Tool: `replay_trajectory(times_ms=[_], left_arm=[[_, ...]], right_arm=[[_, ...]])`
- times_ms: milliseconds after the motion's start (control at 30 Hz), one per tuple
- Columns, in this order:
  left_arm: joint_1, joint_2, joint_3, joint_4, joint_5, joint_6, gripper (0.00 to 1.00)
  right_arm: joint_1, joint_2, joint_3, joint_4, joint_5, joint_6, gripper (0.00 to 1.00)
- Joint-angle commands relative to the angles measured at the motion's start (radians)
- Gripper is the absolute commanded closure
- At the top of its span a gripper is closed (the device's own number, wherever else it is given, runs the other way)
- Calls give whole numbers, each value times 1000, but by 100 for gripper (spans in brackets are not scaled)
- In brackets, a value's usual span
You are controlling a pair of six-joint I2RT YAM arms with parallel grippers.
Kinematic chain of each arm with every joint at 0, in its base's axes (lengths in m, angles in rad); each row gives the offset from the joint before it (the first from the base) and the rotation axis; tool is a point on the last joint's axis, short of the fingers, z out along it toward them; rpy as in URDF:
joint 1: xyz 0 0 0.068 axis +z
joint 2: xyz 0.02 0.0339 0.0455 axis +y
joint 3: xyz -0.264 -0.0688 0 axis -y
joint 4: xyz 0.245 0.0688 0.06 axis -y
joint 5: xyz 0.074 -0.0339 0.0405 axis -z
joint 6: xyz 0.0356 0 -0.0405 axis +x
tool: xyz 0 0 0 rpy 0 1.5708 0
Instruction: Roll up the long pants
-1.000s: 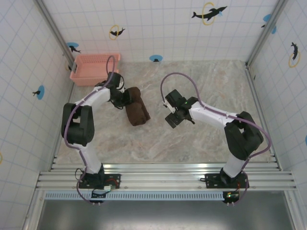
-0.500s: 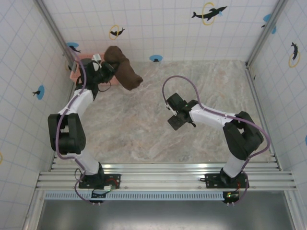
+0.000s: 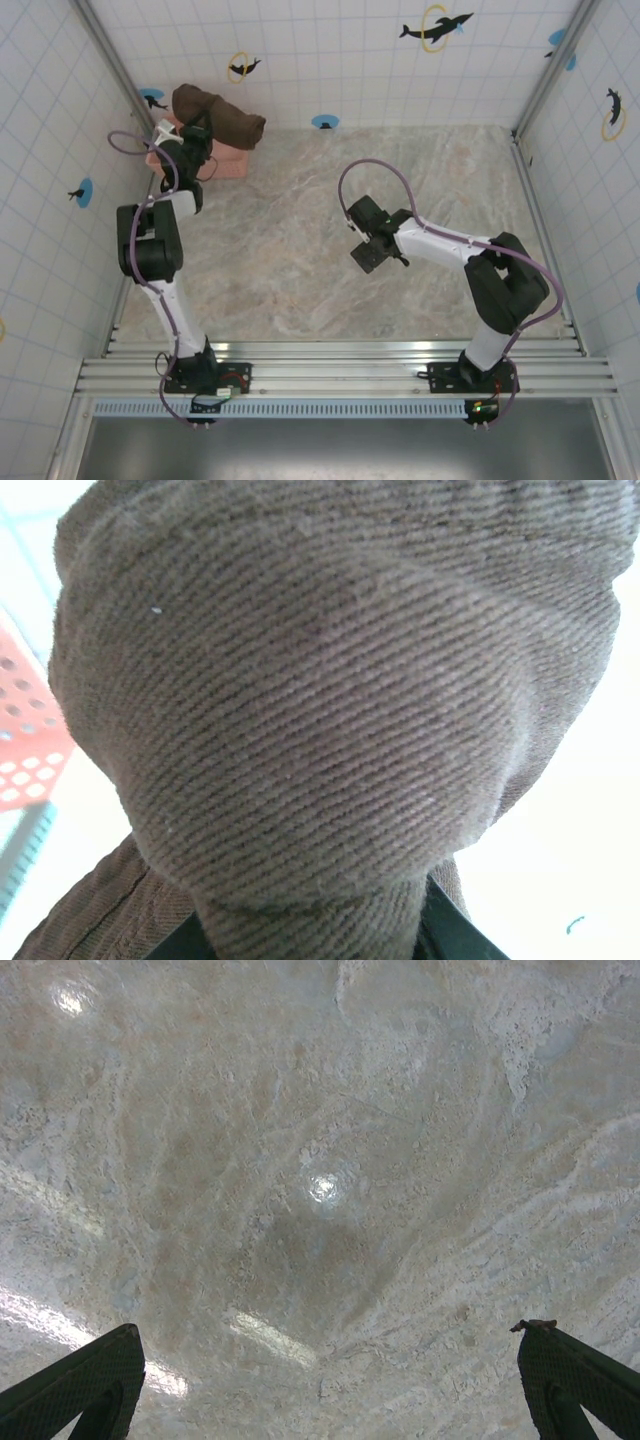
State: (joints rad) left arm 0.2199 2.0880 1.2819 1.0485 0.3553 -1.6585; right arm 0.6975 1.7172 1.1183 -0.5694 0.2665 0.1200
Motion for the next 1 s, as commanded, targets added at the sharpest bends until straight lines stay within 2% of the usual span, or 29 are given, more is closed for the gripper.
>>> replay_trajectory(times_ms=[0,333,500,633,733,967], left_arm=[[29,46,12,350,-113,-55,100],[108,143,-3,352,-80,-40,100],[116,153,-42,282,-22,-7,100],[114,197,-83,304,7,-23,100],[114,197,-110,233,68,4,100],[114,146,-145,-111,286,99,100]], right_arm=[[24,10,-12,-45,20,5,1],[54,21,13,-108,41,12,1],[70,20,30,-126,60,20,1],[77,3,20,-127,59,33,1],[80,-6,11,-130,62,31,1],[83,-47,-20,-118,59,40,1]])
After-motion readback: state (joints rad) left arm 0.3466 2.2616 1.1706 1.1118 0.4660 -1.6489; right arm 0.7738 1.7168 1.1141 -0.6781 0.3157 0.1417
